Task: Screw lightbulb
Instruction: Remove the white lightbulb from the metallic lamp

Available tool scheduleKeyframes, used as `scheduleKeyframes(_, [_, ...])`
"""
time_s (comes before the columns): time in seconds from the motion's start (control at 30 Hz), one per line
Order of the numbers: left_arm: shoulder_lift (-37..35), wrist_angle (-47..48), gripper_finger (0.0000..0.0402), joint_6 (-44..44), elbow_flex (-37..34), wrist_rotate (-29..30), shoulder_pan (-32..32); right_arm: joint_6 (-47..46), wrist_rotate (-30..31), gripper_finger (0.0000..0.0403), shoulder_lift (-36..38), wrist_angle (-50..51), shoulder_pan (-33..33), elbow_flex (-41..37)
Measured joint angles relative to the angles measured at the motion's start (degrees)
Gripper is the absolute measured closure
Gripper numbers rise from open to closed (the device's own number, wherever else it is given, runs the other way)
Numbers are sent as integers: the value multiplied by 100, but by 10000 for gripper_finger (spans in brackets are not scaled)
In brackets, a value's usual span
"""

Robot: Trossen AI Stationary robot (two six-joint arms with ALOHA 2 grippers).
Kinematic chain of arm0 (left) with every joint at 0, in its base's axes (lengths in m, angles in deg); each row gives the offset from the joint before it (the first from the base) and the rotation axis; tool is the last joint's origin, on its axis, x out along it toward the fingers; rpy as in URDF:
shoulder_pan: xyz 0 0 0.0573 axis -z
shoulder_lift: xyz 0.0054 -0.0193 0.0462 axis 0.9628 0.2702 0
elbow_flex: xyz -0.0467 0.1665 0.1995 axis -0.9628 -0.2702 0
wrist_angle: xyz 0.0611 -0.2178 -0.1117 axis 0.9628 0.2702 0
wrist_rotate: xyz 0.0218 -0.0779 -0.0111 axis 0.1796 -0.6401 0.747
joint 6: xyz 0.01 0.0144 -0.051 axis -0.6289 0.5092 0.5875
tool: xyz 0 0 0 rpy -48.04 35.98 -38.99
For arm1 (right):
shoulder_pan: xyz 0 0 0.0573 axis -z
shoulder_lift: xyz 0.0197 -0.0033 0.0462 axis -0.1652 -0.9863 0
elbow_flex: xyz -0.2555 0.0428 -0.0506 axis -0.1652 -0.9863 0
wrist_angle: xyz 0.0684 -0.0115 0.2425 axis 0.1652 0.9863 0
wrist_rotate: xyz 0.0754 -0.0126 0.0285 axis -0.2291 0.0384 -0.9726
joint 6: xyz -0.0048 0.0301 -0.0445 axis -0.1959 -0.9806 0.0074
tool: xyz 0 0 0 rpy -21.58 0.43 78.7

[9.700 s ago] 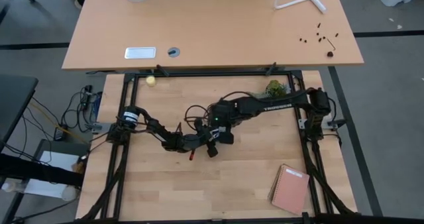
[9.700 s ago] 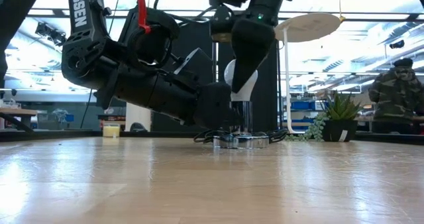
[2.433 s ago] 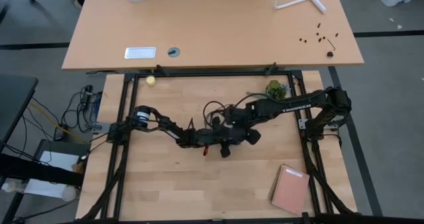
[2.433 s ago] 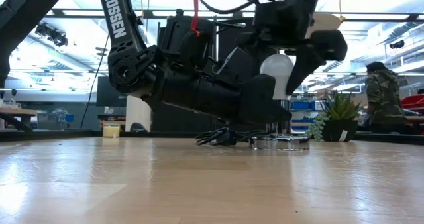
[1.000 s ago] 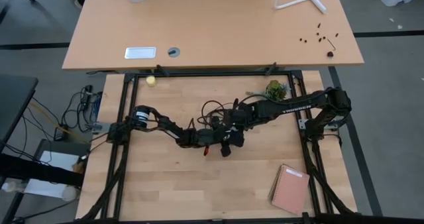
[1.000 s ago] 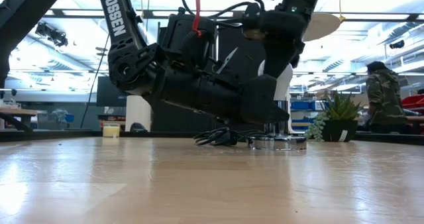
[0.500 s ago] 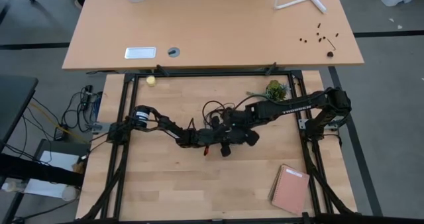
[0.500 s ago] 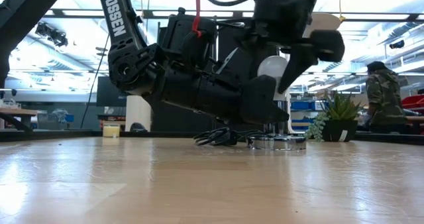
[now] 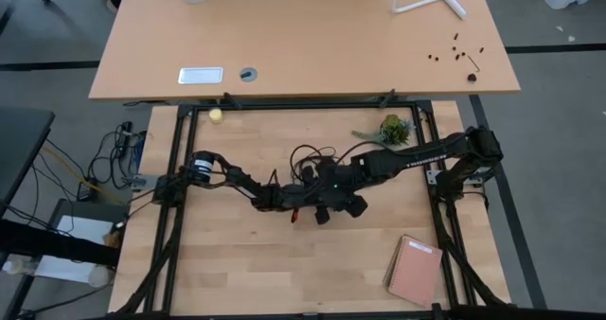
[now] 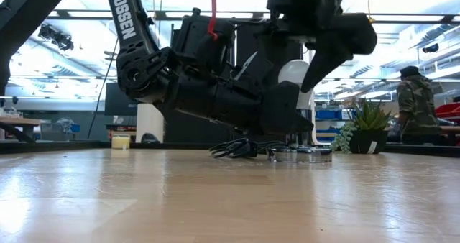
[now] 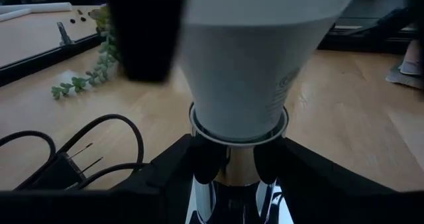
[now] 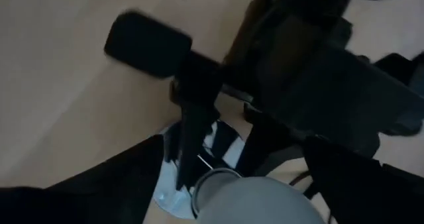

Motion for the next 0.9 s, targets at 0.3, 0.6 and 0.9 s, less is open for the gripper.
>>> scheduleKeyframes(0.3, [0, 33, 204, 24, 2, -40, 0, -3636, 1035, 25, 17, 93, -114, 204])
scheduleKeyframes(0.6, [0, 43, 204, 53, 2, -40, 0, -6627, 888, 30, 13, 802, 167, 205])
scheduleKeyframes(0.9, [0, 76, 204, 53, 2, -23, 0, -7353, 565, 30, 13, 1079, 240, 201])
